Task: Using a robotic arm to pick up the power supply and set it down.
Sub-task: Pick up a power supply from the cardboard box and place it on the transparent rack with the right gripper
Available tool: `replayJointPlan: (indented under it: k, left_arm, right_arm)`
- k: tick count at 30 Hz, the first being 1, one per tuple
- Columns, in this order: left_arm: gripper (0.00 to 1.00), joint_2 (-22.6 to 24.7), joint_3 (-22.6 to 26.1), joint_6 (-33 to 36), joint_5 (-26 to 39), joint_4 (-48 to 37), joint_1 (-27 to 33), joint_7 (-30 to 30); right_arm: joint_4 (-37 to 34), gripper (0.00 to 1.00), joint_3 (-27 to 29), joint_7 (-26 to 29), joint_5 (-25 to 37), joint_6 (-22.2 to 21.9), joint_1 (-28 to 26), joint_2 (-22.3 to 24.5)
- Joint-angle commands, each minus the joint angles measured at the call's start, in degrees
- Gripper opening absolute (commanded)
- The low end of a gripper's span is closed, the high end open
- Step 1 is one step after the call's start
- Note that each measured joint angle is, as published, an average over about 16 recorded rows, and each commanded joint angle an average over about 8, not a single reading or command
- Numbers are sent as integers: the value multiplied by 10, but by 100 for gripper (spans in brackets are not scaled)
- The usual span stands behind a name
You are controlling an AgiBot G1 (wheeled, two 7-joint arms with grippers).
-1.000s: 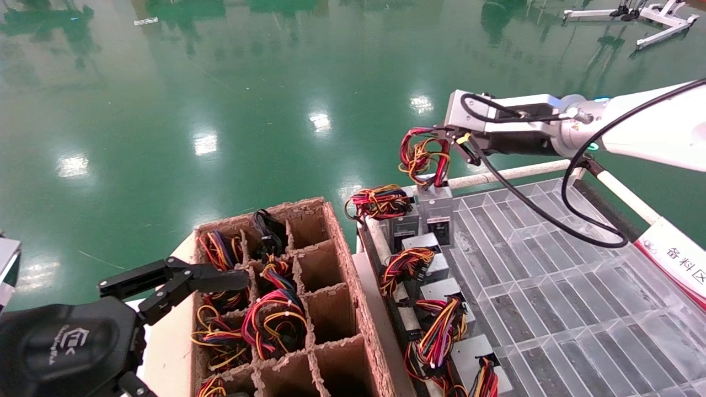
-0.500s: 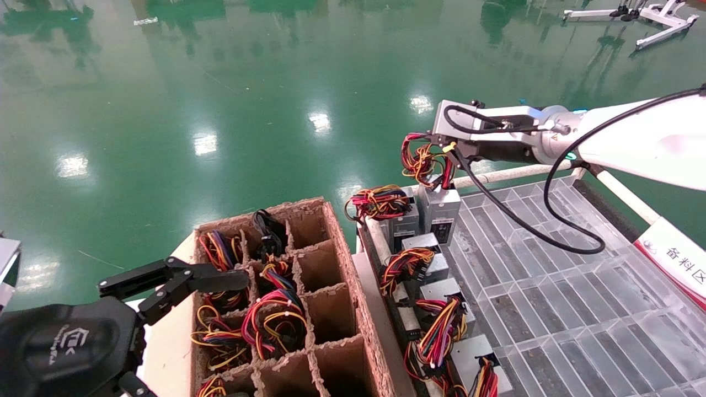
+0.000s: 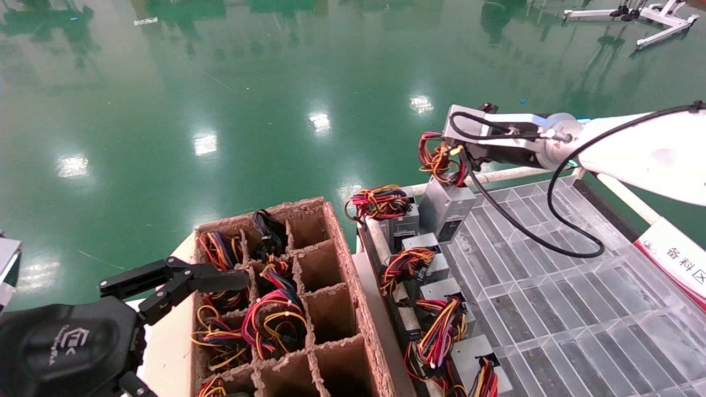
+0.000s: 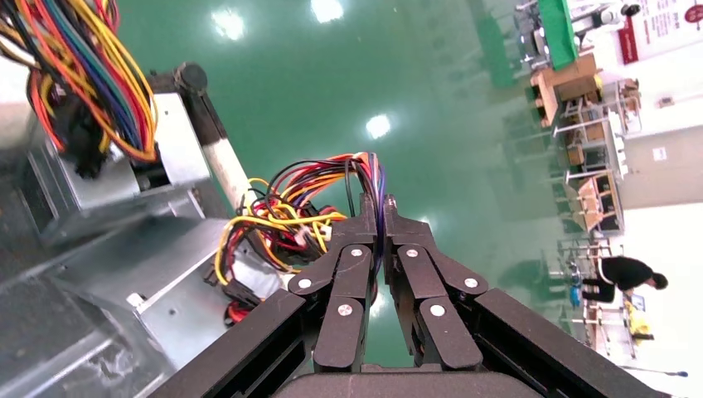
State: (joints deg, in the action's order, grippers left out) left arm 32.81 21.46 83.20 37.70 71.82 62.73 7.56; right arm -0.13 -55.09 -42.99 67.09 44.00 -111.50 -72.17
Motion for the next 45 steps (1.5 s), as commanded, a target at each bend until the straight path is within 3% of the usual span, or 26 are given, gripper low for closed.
replayJointPlan:
  k: [1,29,45]
  left_arm:
    - [100,0,0,0,0,0,0,0]
    - [100,0,0,0,0,0,0,0]
    - [100,0,0,0,0,0,0,0]
  right_arm:
    - [0,0,0,-2,0,-5,2,2]
    - [-13,0,-6,42,8,-50,1,5]
    - [-11,0,-18,93,27,-57,7,-25]
